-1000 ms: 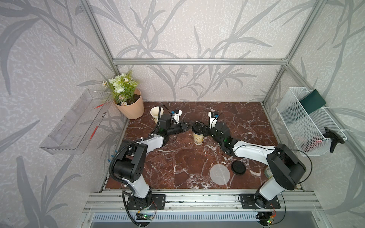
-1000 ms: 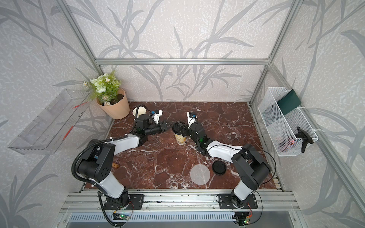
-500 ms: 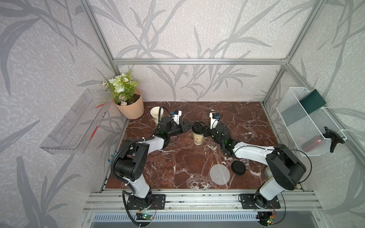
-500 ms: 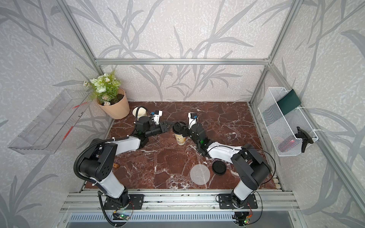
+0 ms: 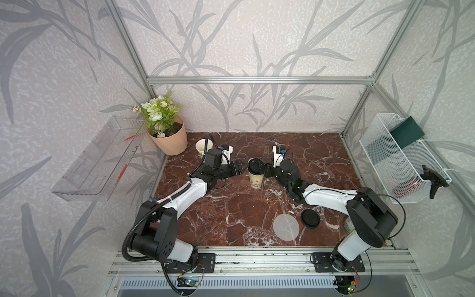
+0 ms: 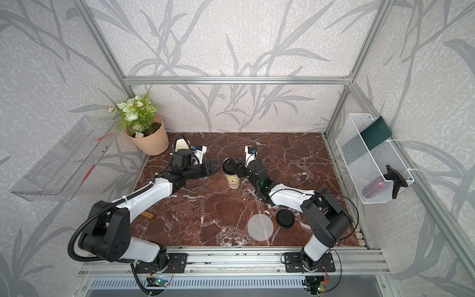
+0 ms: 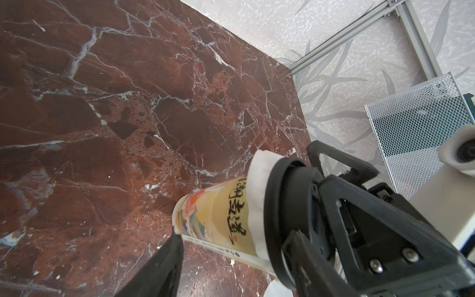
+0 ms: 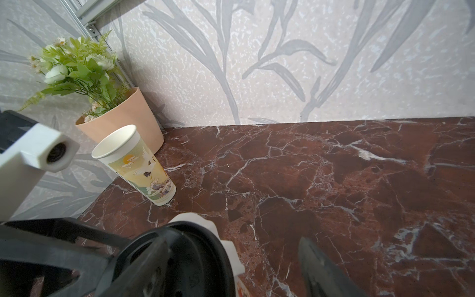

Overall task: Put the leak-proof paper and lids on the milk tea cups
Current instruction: Secure the cup lid on the cup.

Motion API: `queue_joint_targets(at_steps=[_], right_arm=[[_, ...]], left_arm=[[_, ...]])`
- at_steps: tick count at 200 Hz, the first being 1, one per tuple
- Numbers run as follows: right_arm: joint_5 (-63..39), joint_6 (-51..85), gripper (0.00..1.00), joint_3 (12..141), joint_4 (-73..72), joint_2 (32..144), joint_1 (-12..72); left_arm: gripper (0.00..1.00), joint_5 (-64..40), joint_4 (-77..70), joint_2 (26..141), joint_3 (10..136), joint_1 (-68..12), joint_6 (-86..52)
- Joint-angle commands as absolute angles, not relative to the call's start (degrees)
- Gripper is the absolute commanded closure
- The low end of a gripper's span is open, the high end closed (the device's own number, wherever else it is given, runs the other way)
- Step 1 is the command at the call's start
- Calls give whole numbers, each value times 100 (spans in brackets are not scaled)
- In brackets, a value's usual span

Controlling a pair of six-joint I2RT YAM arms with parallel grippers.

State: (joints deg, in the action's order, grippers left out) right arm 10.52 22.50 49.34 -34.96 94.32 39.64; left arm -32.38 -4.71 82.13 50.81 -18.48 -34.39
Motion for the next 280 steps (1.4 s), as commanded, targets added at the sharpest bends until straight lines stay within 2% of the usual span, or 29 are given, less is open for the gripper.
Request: queue_joint_targets(at_steps=[1, 53, 88, 143, 205, 280], right_arm=[[1068, 1754, 20, 4594, -1312, 10049, 3991], [970, 1750, 21, 4755, -1180, 10151, 3990], [940, 1749, 21, 4790, -1129, 10169, 3990], [897, 1754, 20, 4816, -1123, 10239, 3990], [897, 1767, 21, 4818, -1142, 10252, 3990], [831, 1778, 21, 4764, -1227, 10226, 3992]], left_arm=[[32, -3120, -318, 7851, 5080, -1954, -3340], [36, -3006, -263, 7620, 4717, -2491, -3300], [40, -2870, -246, 7945, 4814, -2616, -3243], [33, -2405, -25, 8086, 4964, -2637, -3067], [30, -2677, -468, 7703, 4828, -2637, -3243], [30, -2622, -456, 8191, 5089, -2629, -3135]])
